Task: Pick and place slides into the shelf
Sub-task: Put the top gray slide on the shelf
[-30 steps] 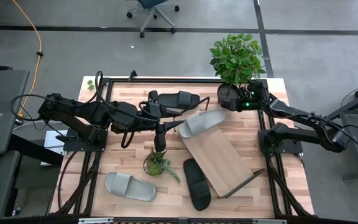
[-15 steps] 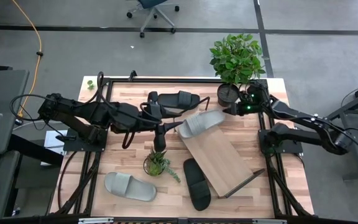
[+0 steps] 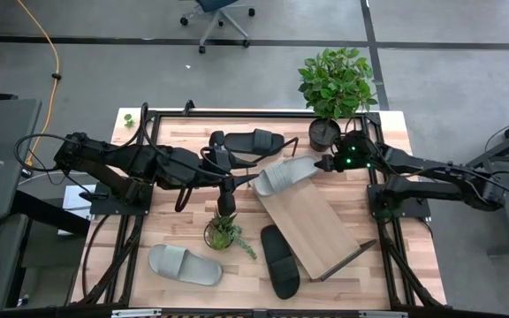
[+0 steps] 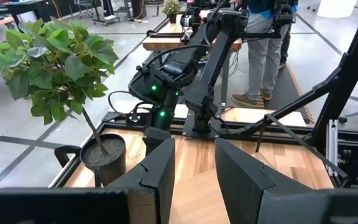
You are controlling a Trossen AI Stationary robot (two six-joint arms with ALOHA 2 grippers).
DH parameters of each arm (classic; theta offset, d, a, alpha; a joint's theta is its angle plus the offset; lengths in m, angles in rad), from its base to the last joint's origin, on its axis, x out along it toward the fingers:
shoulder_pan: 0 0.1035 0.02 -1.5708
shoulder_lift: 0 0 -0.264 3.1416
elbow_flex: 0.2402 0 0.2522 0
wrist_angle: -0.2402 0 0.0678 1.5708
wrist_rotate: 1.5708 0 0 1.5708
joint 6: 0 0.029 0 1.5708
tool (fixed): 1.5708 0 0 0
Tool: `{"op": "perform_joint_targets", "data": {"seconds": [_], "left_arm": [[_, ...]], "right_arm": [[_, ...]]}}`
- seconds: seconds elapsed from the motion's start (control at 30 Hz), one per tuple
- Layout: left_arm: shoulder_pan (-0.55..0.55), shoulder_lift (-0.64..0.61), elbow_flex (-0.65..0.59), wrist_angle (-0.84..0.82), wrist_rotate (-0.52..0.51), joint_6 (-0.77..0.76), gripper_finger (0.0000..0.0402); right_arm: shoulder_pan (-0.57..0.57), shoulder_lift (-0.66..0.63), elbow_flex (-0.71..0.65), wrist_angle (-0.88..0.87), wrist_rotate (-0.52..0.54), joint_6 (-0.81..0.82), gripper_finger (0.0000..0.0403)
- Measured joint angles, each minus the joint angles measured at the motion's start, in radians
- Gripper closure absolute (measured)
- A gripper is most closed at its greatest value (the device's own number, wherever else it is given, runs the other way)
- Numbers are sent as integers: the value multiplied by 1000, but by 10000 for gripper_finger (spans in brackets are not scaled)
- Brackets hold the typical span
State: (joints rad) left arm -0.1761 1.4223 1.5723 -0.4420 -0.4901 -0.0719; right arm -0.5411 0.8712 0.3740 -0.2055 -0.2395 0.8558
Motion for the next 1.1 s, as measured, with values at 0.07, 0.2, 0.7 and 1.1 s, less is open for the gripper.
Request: {"op": "perform_joint_targets", "data": {"seconds": [0.07,0.2,0.7,1.1], "left_arm": [[0,0,0,-3,0,0,300],[0,0,0,-3,0,0,300],[0,0,0,-4,7,19,300],[0,0,0,-30,30,23,300]], "right_arm": [[11,-21,0,-5,24,4,274],[21,-67,0,-53,99,36,321],[1,-36,0,-115,187,34,401],[-3,40,-1,-80,186,44,401]]}}
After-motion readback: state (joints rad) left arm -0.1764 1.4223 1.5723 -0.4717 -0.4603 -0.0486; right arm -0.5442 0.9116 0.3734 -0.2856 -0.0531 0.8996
